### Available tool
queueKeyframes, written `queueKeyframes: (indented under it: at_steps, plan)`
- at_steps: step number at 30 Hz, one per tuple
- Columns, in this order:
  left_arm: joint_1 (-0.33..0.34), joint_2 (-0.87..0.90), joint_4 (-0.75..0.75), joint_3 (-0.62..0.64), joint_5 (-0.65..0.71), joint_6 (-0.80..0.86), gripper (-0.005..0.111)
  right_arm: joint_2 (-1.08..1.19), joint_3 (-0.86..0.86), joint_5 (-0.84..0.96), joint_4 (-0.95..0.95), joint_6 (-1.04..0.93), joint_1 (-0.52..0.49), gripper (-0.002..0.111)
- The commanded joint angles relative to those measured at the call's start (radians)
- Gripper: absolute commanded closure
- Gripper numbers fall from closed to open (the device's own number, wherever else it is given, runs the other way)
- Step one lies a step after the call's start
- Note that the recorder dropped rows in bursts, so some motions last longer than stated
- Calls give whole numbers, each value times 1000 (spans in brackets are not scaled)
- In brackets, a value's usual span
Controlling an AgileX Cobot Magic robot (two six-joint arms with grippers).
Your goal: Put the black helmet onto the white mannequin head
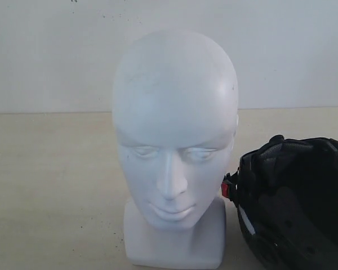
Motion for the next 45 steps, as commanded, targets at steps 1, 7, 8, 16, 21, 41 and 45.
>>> queueKeyframes:
  at_steps: [1, 7, 8, 16, 21, 41, 45]
  plan:
    - [-4, -2, -2, 3, 1, 4, 102, 98, -94, 475, 58, -21, 81, 108]
    - [-4, -2, -2, 3, 1, 4, 102, 183, -67, 583, 347, -264, 188, 108]
    - [-4, -2, -2, 3, 1, 4, 102, 199, -51, 583, 448, -346, 201, 108]
    - [-4, -2, -2, 3, 1, 4, 102, 350, 59, 583, 539, -419, 209, 71]
    - [-4, -2, -2, 3, 1, 4, 102, 473, 102, 570, 609, -444, 209, 57]
    - [-4, -2, -2, 3, 1, 4, 102, 871, 113, 311, 552, -513, 416, 57]
    - [-4, -2, -2, 3, 1, 4, 102, 937, 113, 266, 483, -494, 429, 40]
